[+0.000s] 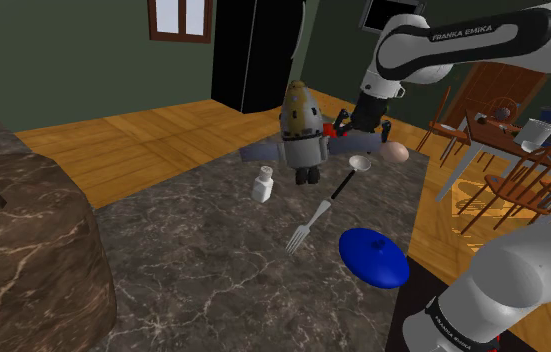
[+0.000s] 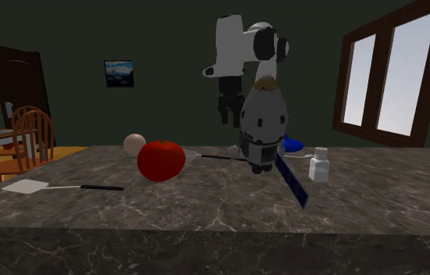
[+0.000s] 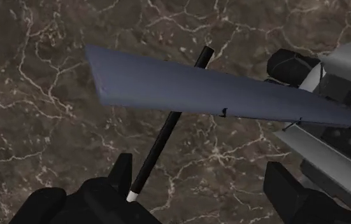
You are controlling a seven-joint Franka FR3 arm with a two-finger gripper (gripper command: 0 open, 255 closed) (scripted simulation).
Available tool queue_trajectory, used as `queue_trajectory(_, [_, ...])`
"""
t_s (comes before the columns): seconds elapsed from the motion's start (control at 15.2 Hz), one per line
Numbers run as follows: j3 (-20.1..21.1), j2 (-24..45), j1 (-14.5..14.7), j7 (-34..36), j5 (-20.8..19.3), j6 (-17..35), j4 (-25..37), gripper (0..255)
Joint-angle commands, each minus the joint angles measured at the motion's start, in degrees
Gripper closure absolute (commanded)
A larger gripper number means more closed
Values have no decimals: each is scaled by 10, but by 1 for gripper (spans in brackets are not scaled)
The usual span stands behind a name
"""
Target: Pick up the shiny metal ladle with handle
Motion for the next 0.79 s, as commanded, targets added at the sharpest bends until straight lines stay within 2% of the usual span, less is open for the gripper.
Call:
queue_trajectory(0.0, [-1, 35, -16, 48, -1, 13, 4, 0])
queue_trajectory(0.4, [-19, 115, -56, 168, -1, 46, 0, 0])
queue_trajectory(0.73, [-19, 134, -56, 167, -1, 86, -20, 0])
